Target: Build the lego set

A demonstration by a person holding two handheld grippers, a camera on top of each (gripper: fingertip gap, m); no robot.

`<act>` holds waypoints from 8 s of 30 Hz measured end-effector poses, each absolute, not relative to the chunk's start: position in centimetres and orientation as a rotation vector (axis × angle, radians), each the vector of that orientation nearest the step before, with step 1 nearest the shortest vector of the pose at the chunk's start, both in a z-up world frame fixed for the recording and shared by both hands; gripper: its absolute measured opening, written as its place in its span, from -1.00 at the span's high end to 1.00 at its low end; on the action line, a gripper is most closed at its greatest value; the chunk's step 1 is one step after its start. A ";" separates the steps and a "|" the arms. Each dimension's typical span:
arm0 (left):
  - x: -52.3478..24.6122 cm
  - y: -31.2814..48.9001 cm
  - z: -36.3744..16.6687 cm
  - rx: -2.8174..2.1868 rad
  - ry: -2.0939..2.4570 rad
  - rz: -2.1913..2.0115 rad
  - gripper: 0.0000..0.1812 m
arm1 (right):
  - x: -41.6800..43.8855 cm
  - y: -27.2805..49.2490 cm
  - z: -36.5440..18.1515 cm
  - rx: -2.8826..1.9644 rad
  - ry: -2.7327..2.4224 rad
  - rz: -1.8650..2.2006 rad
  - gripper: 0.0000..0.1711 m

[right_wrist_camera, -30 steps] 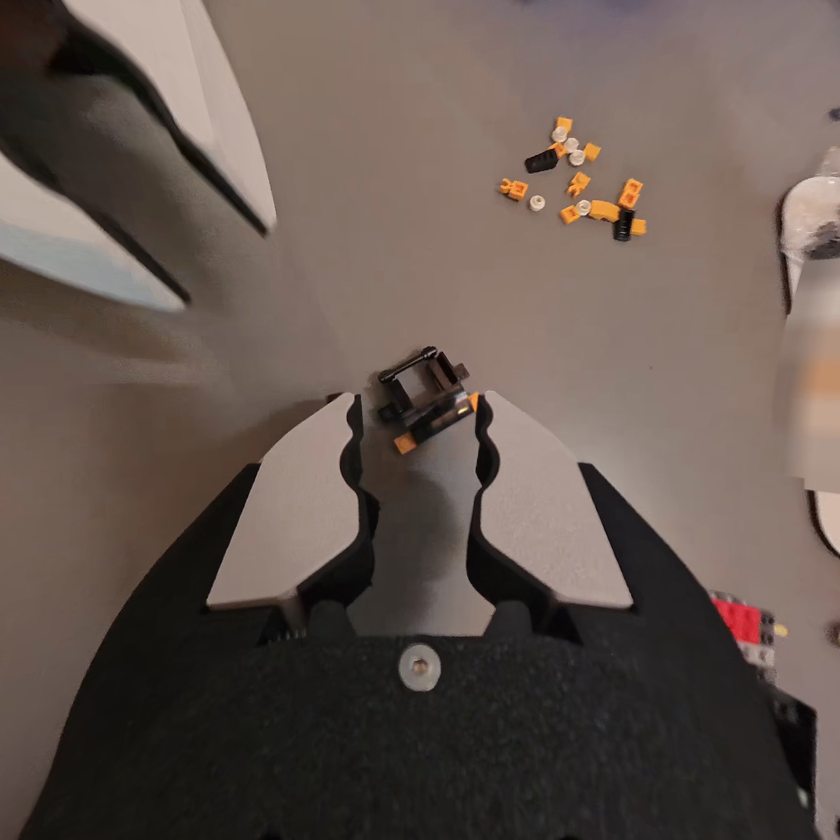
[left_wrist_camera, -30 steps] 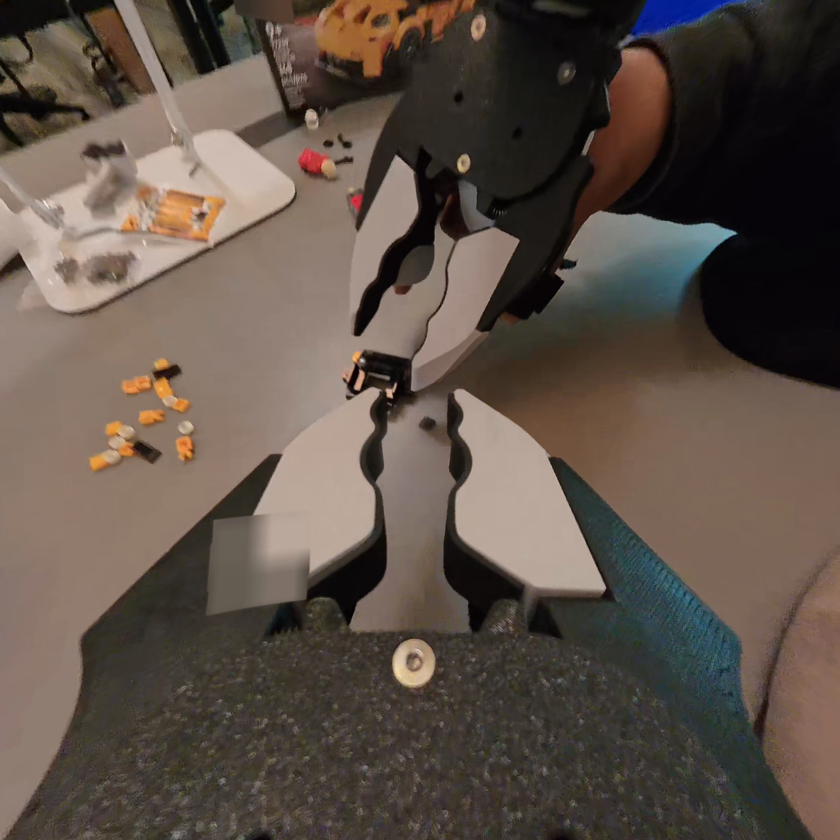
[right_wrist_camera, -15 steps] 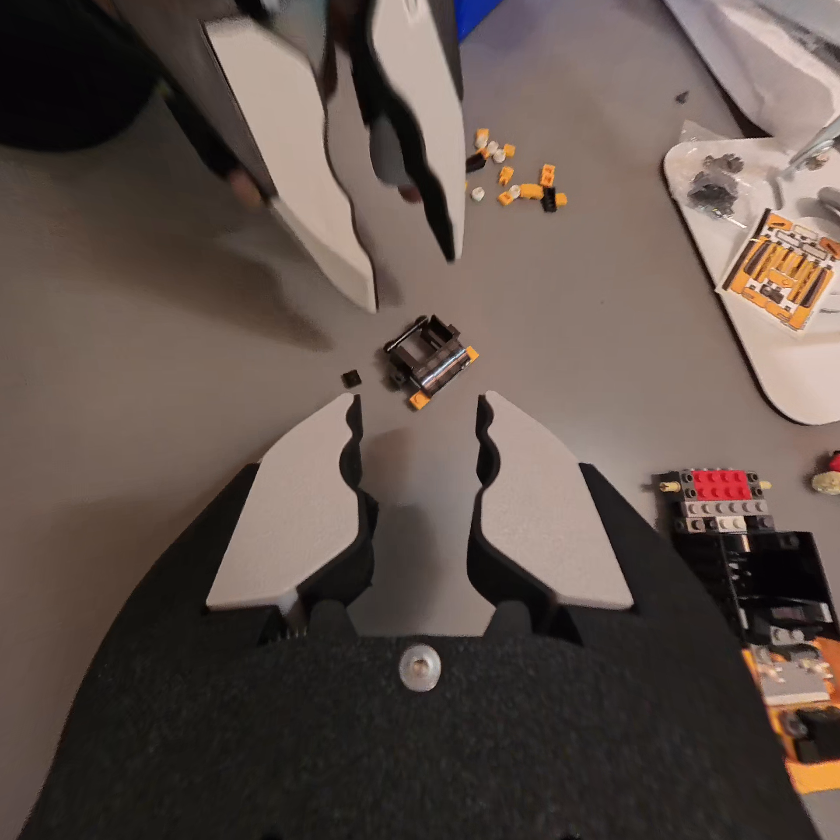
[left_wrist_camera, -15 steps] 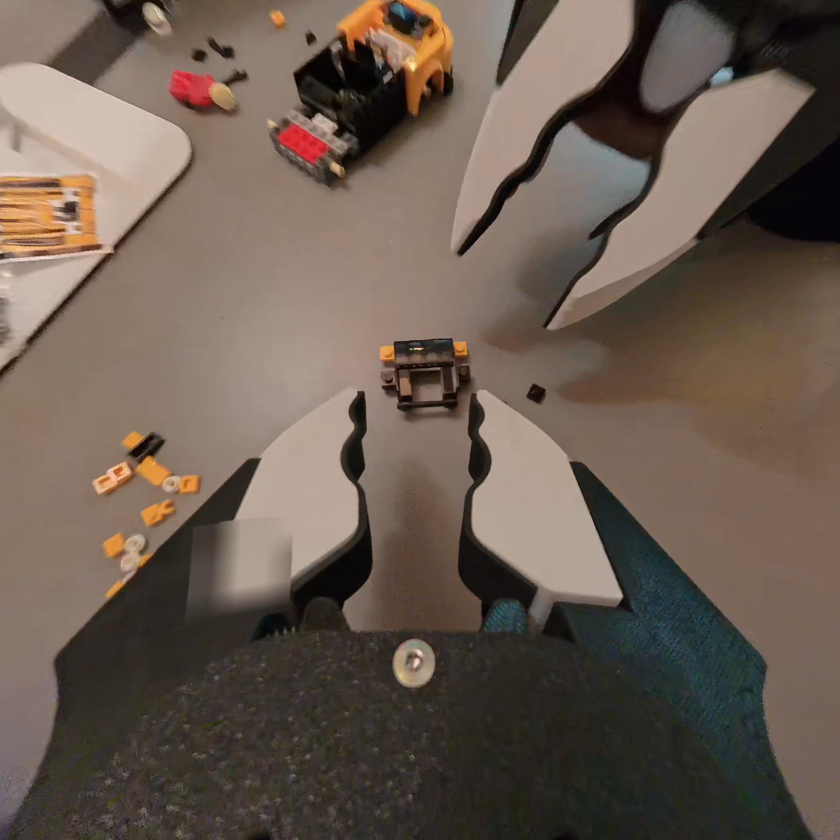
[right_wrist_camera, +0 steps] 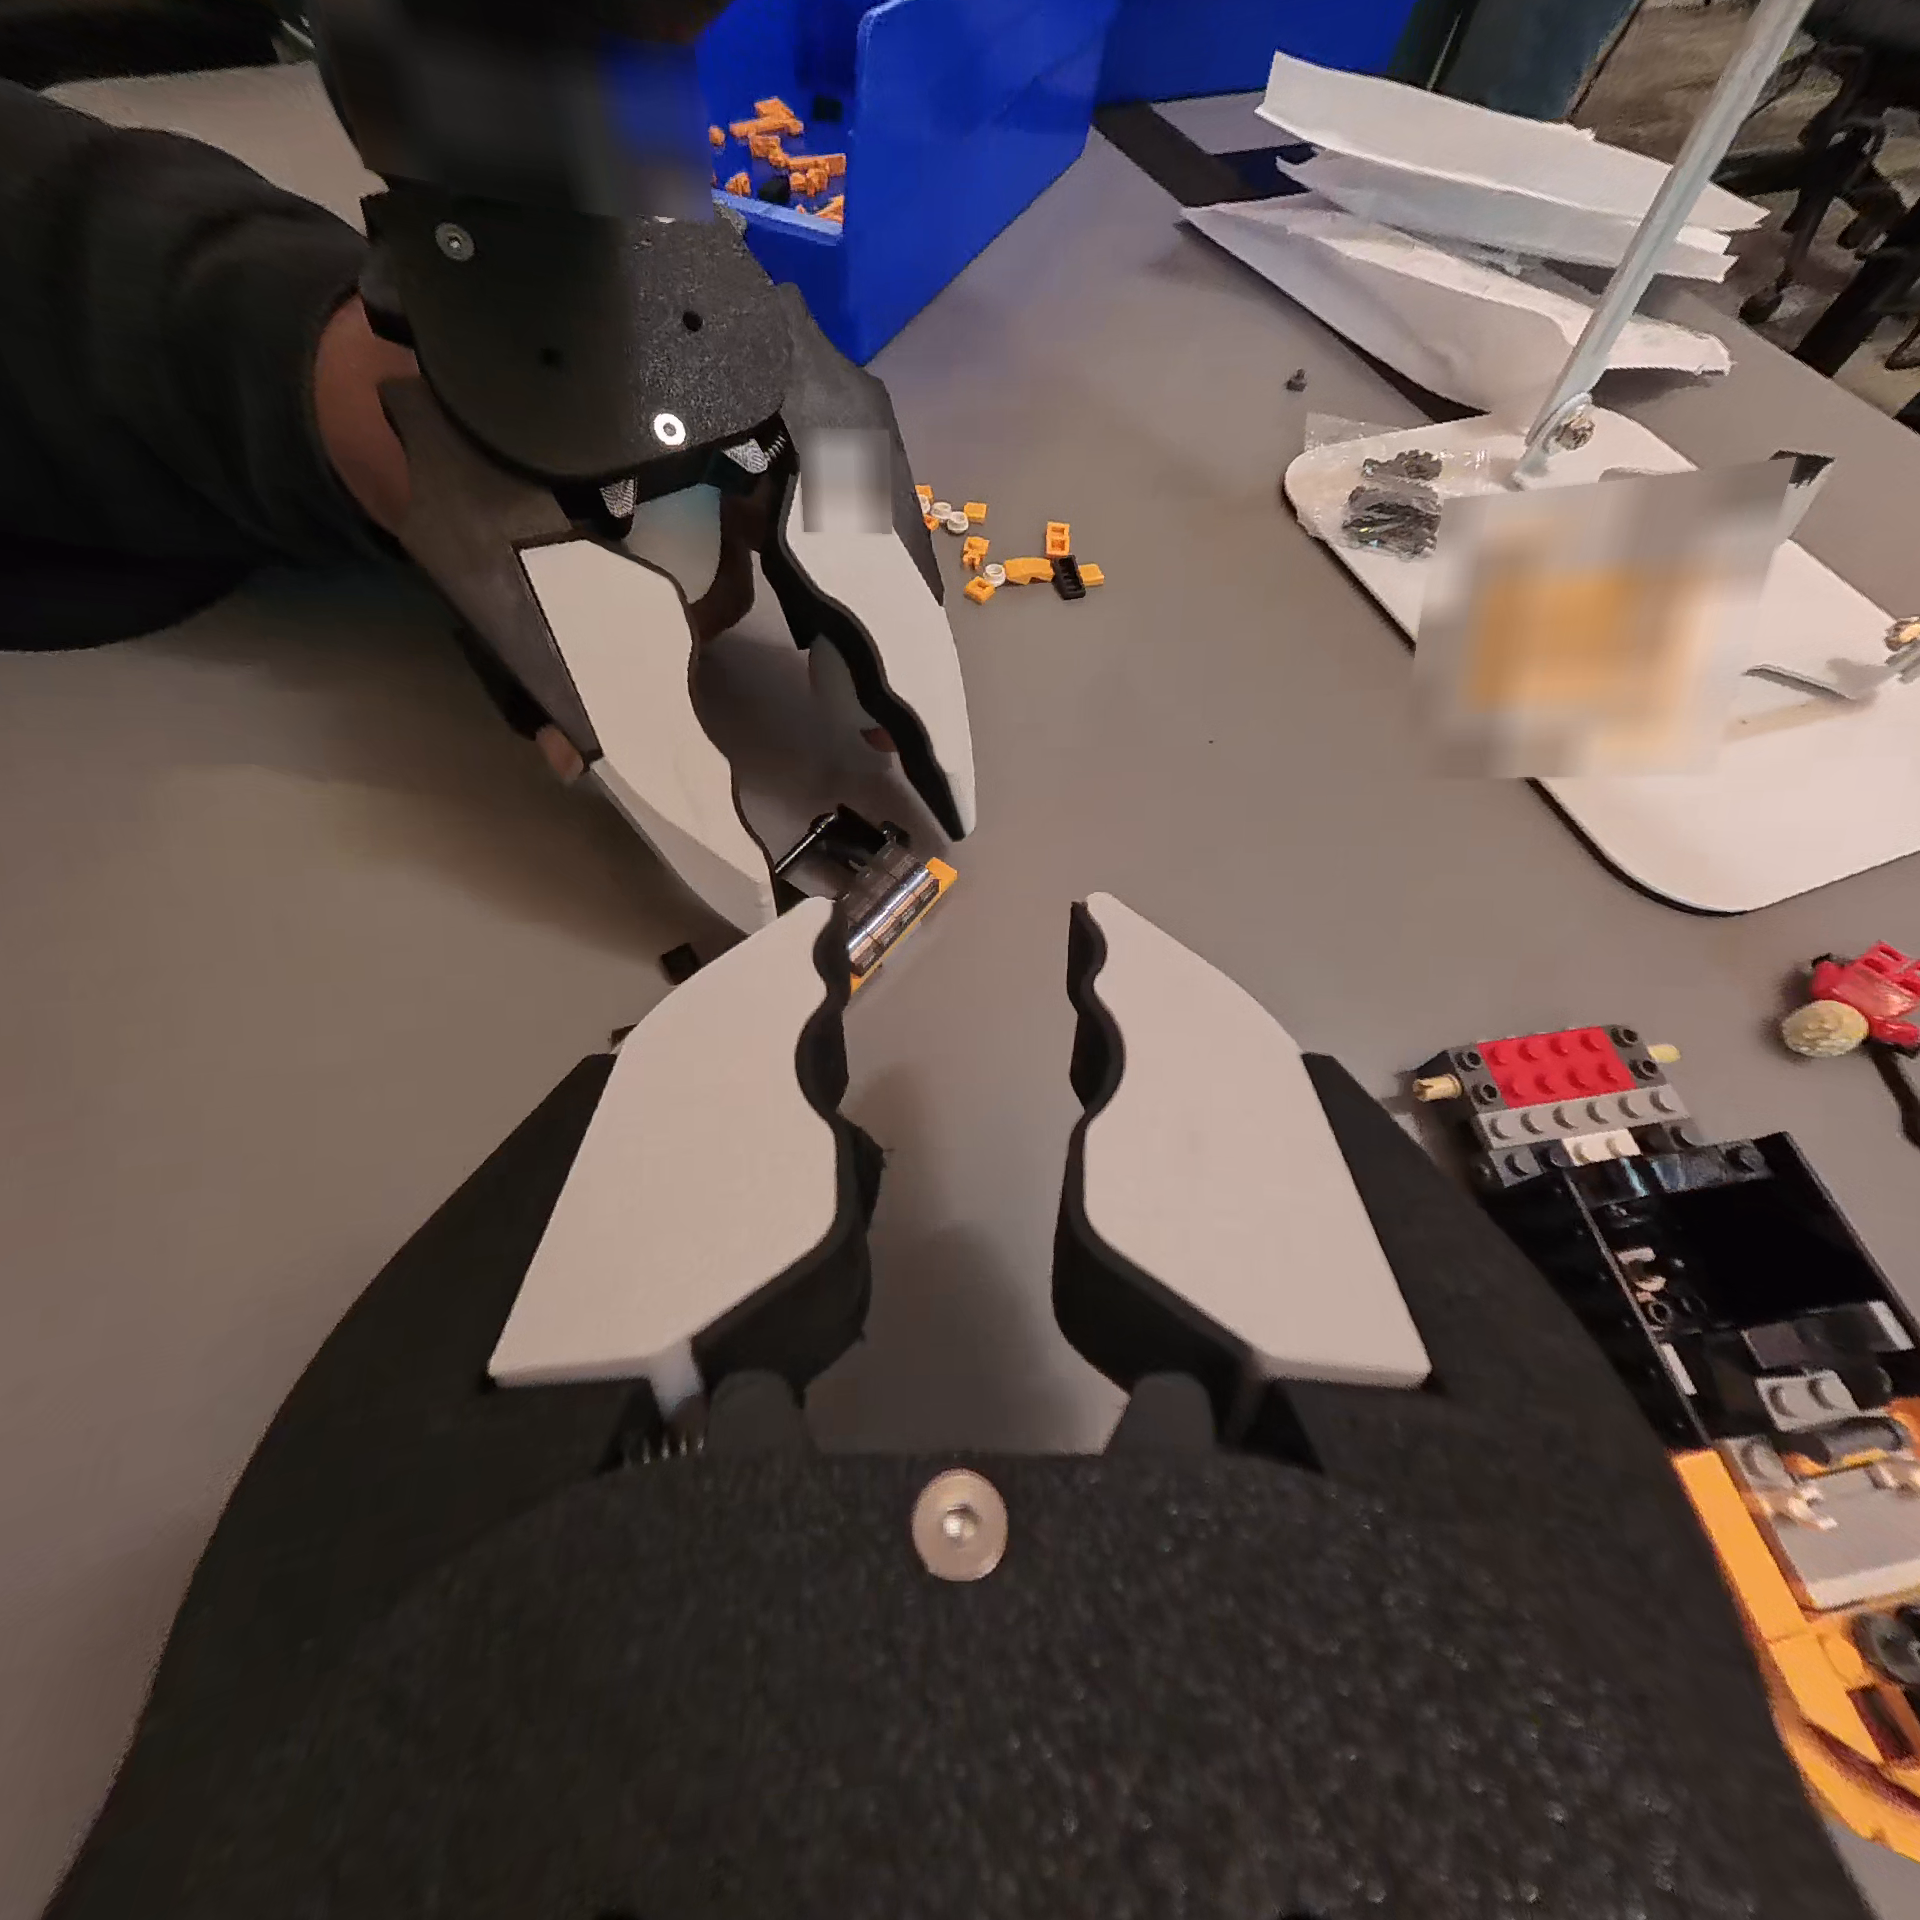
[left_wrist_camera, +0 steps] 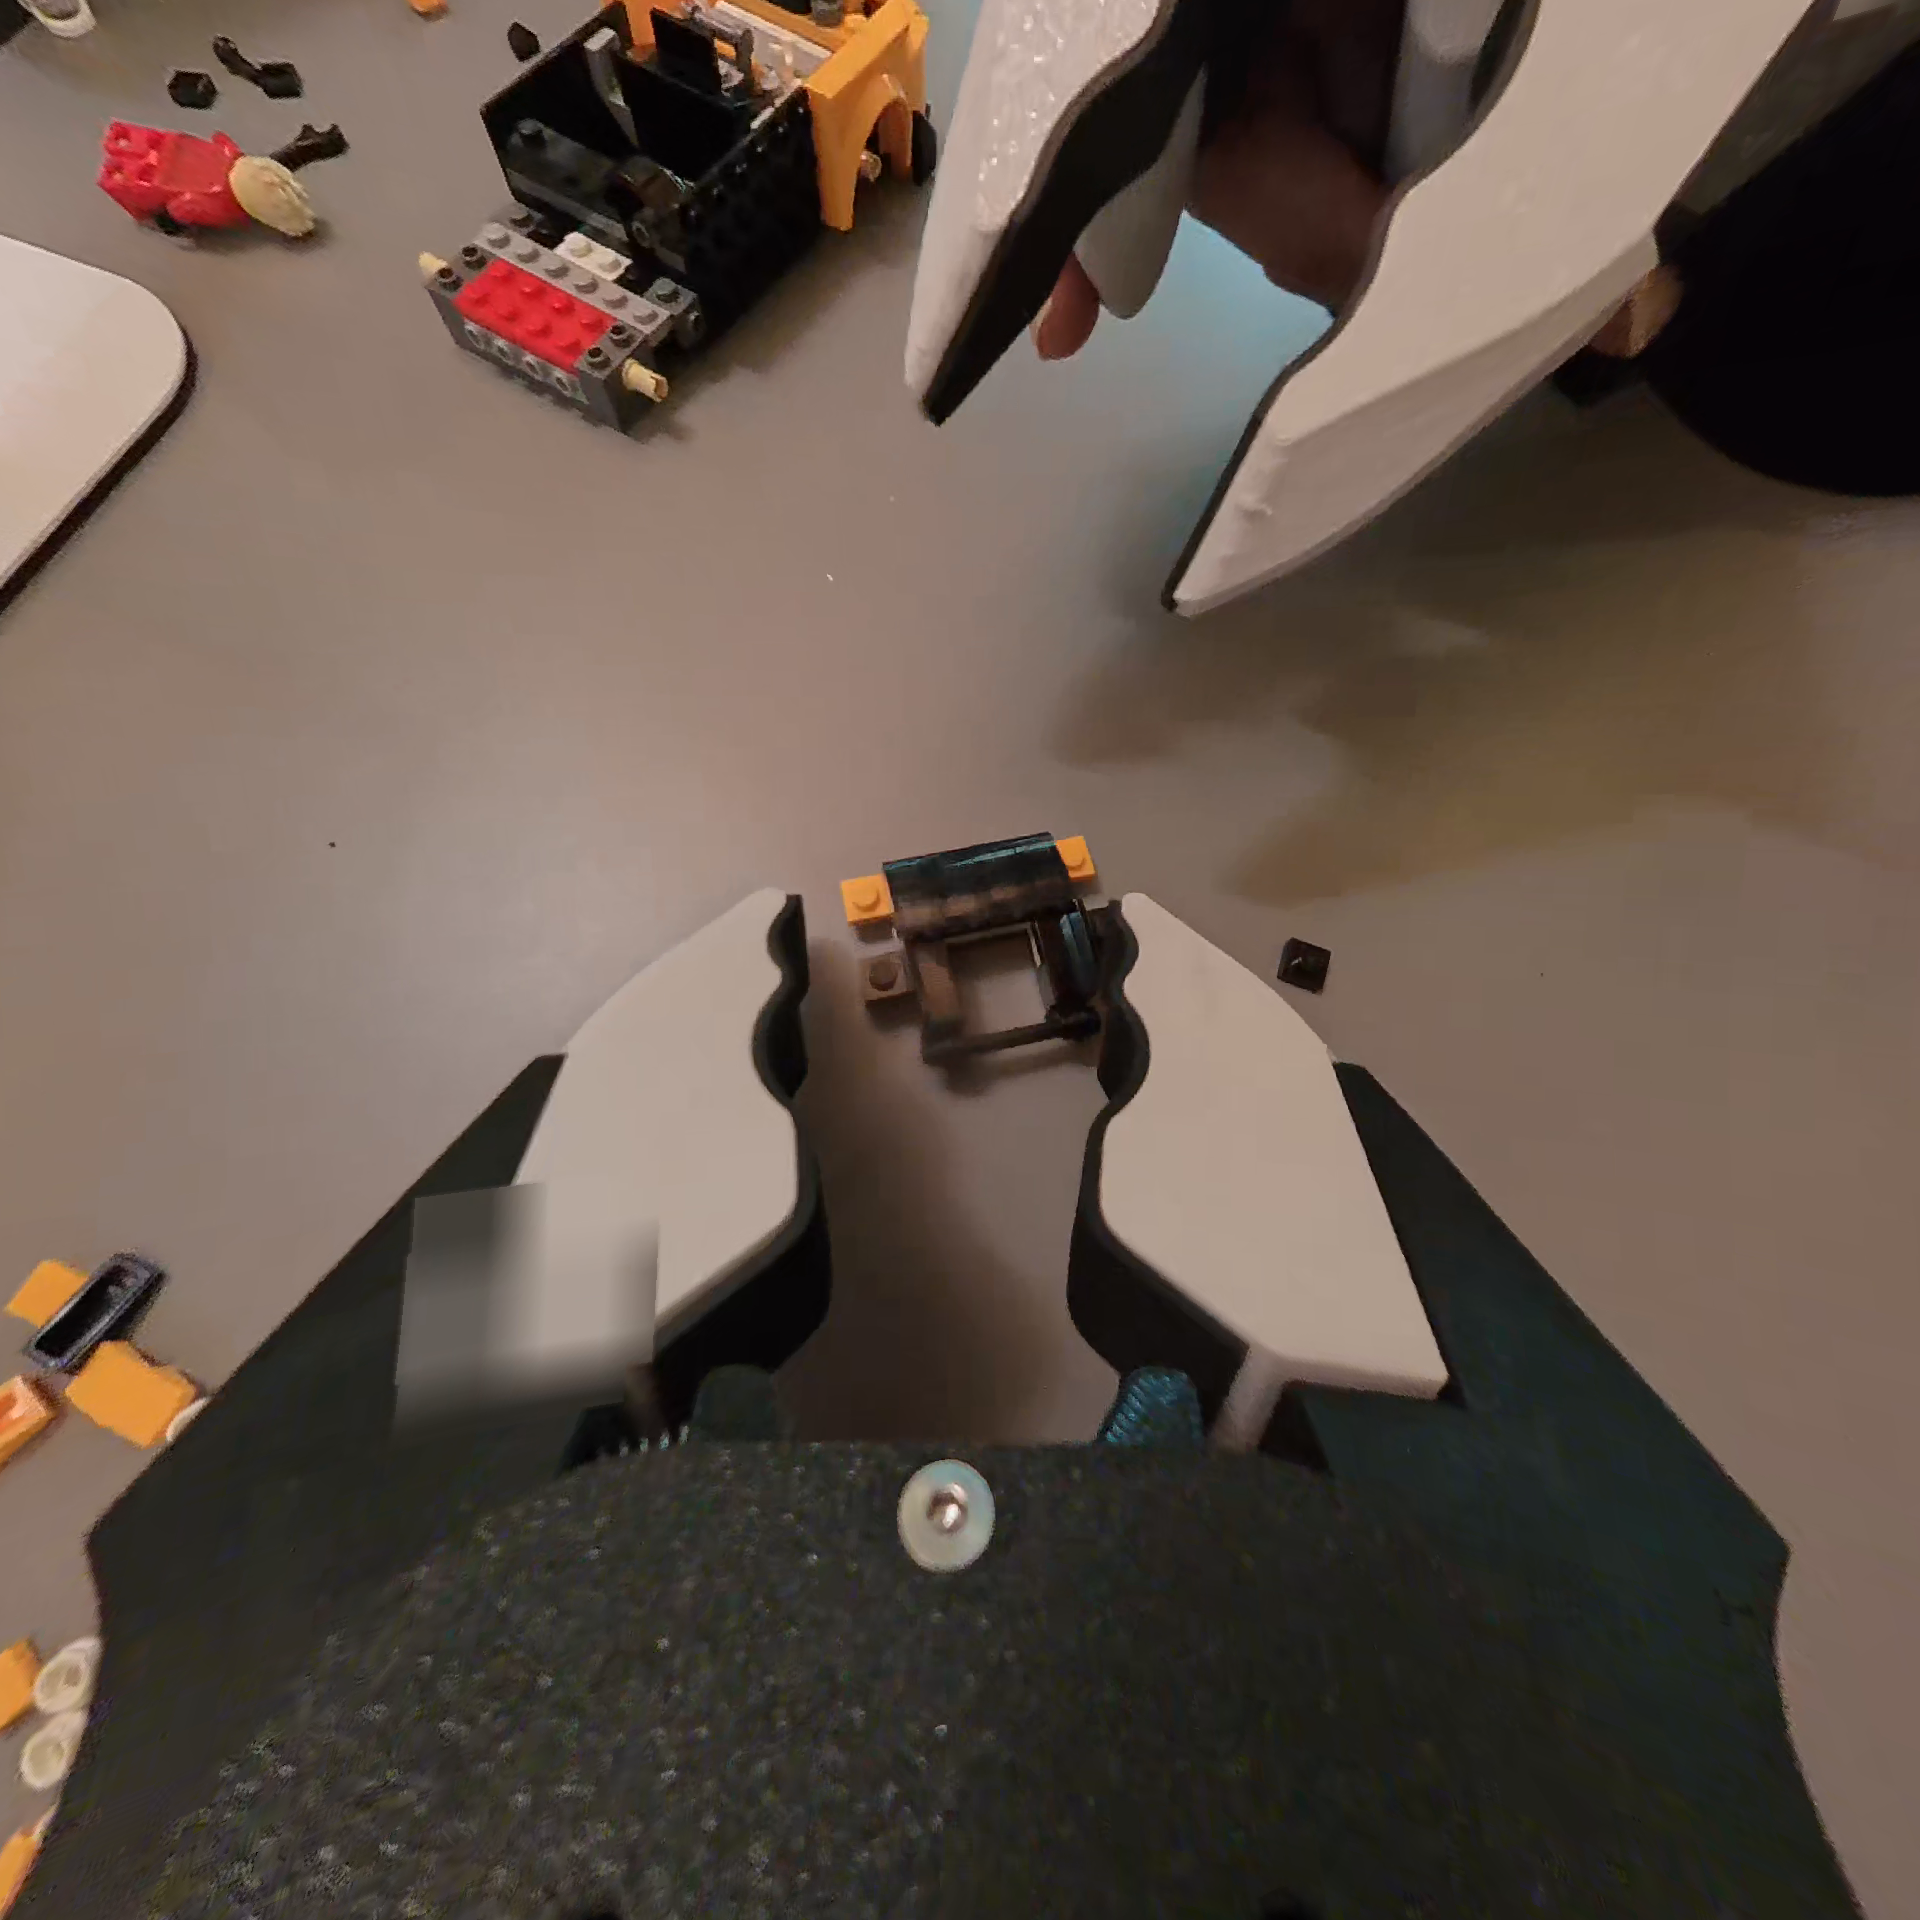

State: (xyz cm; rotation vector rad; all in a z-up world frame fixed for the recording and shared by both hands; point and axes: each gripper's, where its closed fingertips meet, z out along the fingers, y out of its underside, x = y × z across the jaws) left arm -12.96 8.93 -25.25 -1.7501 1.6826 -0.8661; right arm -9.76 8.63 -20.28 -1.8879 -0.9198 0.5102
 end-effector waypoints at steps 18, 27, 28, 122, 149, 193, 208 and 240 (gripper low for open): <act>-12.6 8.4 -25.1 -1.676 1.749 -0.877 0.59 | -10.1 8.0 -20.6 -1.875 -0.954 0.477 0.54; -12.3 8.4 -24.4 -1.668 1.724 -0.931 0.52 | -10.4 7.7 -20.4 -1.861 -0.970 0.480 0.54; -12.3 8.3 -24.5 -1.668 1.733 -0.929 0.52 | -10.5 7.6 -20.4 -1.861 -0.971 0.482 0.54; -15.0 3.4 -26.2 -1.641 2.119 -0.824 0.91 | -13.4 2.4 -26.2 -2.080 -1.405 0.515 0.91; -15.2 2.5 -25.9 -1.593 2.125 -0.916 0.76 | -12.4 2.8 -25.8 -2.063 -1.353 0.536 0.91; -11.4 8.7 -26.2 -1.636 1.947 -0.813 0.53 | -9.8 4.4 -24.3 -2.044 -1.223 0.564 0.91; -11.8 6.4 -26.0 -1.518 2.037 -0.638 0.62 | -9.9 3.9 -24.3 -2.018 -1.259 0.572 0.91; -11.6 4.8 -26.2 -1.748 1.905 -0.748 0.62 | -11.1 2.0 -24.3 -1.946 -1.384 0.625 0.91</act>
